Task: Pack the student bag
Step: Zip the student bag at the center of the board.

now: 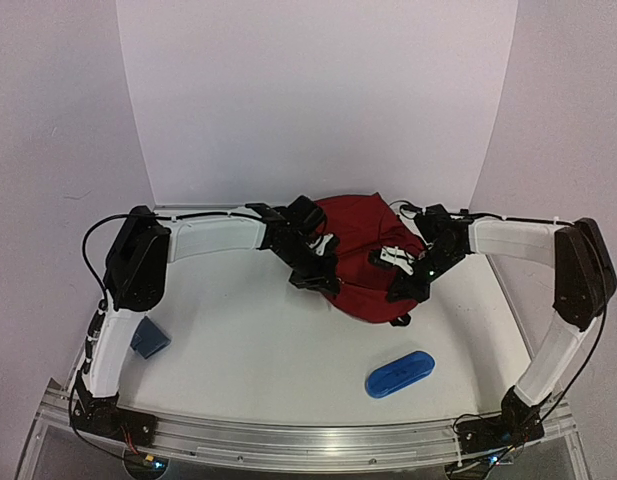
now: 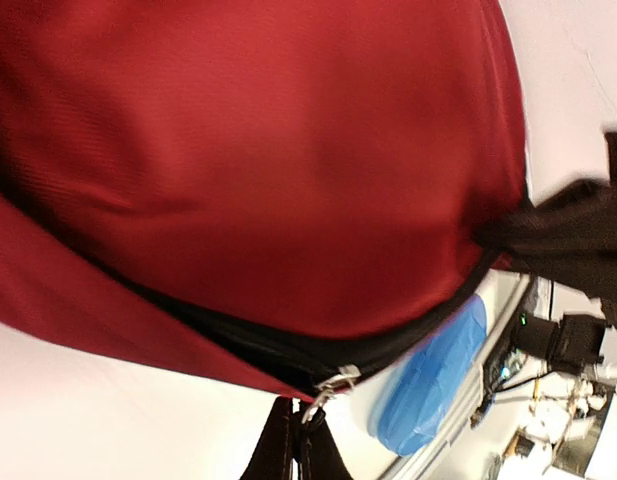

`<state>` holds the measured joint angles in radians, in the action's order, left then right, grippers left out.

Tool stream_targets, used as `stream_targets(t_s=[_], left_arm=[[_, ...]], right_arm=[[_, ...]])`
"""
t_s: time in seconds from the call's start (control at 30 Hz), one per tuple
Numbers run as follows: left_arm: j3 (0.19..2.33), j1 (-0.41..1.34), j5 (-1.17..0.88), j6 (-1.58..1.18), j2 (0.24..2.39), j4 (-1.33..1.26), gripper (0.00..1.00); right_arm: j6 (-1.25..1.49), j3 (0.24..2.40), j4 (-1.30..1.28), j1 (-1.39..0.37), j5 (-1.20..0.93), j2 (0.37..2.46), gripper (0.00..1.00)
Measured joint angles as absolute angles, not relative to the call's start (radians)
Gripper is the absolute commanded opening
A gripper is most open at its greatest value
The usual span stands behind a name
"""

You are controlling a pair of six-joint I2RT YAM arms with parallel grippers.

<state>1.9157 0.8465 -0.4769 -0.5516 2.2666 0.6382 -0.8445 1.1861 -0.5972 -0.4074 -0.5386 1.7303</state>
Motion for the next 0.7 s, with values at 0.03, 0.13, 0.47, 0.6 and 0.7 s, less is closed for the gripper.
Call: stream_targets(t_s=[0.03, 0.13, 0.47, 0.6, 0.7], left_arm=[[1.916, 0.836, -0.470, -0.551, 2.263, 0.639, 0.00], [1.918, 0.802, -0.449, -0.549, 2.255, 0.650, 0.00], [2.010, 0.736, -0.328, -0.573, 2.269, 0.744, 0.00], [2.024, 0.720, -0.300, -0.601, 2.283, 0.773, 0.00], [2.028, 0.717, -0.290, -0.628, 2.292, 0.789, 0.00]], right_arm=[[-0.849, 1.172, -0.591, -0.407, -0.535, 1.709, 0.00], [-0.866, 1.128, -0.561, -0.404, -0.527, 1.646, 0.00], [-0.912, 1.096, -0.558, -0.380, -0.553, 1.612, 0.00], [-0.926, 1.098, -0.566, -0.377, -0.579, 1.612, 0.00], [-0.937, 1.103, -0.569, -0.377, -0.598, 1.612, 0.00]])
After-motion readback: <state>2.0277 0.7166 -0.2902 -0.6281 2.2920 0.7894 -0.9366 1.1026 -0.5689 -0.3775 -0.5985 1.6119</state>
